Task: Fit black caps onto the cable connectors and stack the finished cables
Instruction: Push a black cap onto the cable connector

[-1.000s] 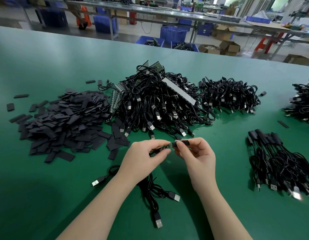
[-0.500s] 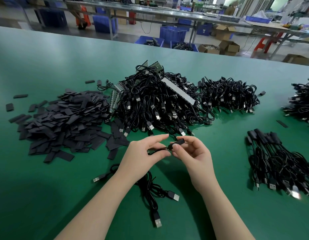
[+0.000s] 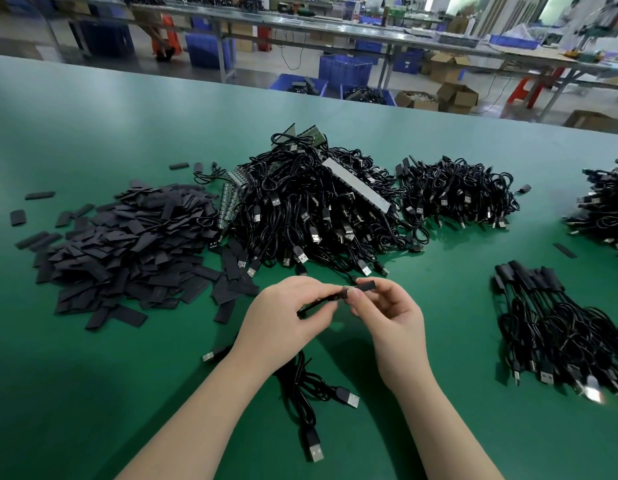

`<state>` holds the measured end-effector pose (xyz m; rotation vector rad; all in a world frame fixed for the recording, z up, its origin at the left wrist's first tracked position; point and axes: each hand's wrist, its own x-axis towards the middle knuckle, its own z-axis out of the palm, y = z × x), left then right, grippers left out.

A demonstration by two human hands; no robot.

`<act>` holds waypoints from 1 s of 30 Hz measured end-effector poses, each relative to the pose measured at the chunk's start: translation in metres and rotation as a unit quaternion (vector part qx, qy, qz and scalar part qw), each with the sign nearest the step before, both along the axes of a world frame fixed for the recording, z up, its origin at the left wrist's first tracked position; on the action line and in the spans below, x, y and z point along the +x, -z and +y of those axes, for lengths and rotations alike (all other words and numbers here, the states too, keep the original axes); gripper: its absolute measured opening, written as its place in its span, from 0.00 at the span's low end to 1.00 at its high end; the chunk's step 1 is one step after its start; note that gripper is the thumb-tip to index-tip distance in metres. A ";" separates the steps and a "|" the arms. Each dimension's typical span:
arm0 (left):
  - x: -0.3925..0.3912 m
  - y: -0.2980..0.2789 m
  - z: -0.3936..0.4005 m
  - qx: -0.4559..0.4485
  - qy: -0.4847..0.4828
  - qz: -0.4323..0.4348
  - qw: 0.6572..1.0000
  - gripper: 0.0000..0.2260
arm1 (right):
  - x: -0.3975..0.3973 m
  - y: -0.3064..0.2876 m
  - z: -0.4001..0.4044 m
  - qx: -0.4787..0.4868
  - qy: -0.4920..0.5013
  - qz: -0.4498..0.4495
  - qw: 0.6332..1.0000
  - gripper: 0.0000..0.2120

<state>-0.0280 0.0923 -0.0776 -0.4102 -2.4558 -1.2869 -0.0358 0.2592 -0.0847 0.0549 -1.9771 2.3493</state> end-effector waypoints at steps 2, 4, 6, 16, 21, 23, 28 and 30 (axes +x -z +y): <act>0.000 0.002 0.001 -0.010 -0.018 -0.003 1.000 0.12 | -0.001 0.001 0.000 -0.007 0.004 -0.009 1.000 0.06; 0.000 0.004 0.001 0.000 -0.052 -0.009 0.999 0.11 | -0.001 0.001 -0.001 -0.011 0.004 -0.019 1.000 0.07; 0.000 0.005 0.001 0.006 -0.069 0.001 0.998 0.08 | -0.001 0.001 -0.001 -0.013 0.003 -0.024 1.000 0.08; 0.000 0.004 0.004 -0.016 -0.068 0.050 0.996 0.07 | 0.003 -0.002 -0.006 -0.025 -0.021 -0.042 0.999 0.08; 0.000 0.002 0.003 -0.053 -0.053 0.064 0.995 0.10 | 0.003 -0.003 -0.006 0.022 -0.019 -0.034 0.999 0.06; 0.001 0.001 0.004 -0.057 -0.055 0.073 0.994 0.10 | 0.003 -0.003 -0.006 0.028 -0.013 -0.032 0.999 0.05; 0.003 0.001 0.006 -0.062 -0.069 0.087 0.992 0.08 | 0.004 -0.001 -0.009 0.016 -0.003 -0.036 0.999 0.05; 0.002 0.001 0.005 -0.066 -0.064 0.090 0.992 0.08 | 0.005 -0.002 -0.009 0.015 -0.013 -0.039 0.999 0.05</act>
